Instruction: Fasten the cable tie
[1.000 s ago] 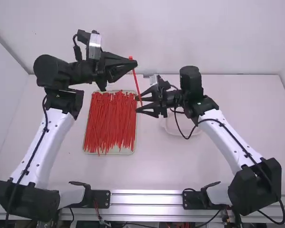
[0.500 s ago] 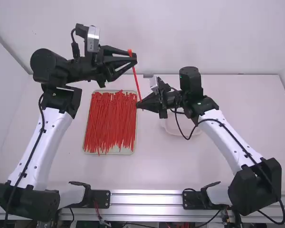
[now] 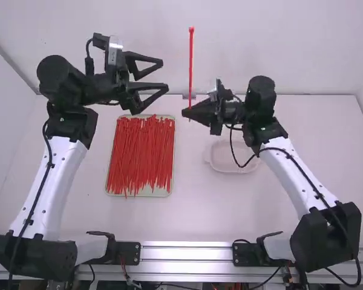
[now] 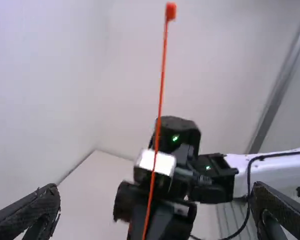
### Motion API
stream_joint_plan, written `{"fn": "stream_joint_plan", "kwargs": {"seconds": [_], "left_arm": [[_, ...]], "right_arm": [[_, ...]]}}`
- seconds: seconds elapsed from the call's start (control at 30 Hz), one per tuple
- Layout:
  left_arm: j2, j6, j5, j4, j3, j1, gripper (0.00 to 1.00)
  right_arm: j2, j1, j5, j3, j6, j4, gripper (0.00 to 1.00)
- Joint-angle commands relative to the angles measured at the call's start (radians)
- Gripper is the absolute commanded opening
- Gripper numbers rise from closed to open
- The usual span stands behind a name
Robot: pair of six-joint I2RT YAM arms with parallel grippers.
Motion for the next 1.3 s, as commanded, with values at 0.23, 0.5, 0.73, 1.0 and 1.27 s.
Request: {"fn": "stream_joint_plan", "kwargs": {"seconds": [0.23, 0.5, 0.73, 1.0, 1.27], "left_arm": [[-0.005, 0.248, -0.044, -0.075, -0.005, 0.007, 0.99], [-0.005, 0.255, -0.18, -0.13, -0.005, 0.007, 0.99], [-0.005, 0.306, -0.224, -0.132, -0.027, 0.007, 0.99], [0.013, 0.298, -0.283, -0.115, -0.035, 0.007, 0.99], [0.024, 0.296, -0.283, -0.116, -0.035, 0.007, 0.99]], "right_arm": [[-0.011, -0.085, 0.225, -0.004, 0.27, 0.111, 0.0], [-0.011, -0.146, 0.723, -0.004, 0.26, 0.027, 0.0], [-0.009, -0.126, 1.181, -0.004, 0.218, -0.068, 0.0], [0.077, -0.142, 1.348, 0.039, 0.174, -0.105, 0.0], [0.229, -0.196, 1.383, 0.2, 0.178, -0.243, 0.0]]}}
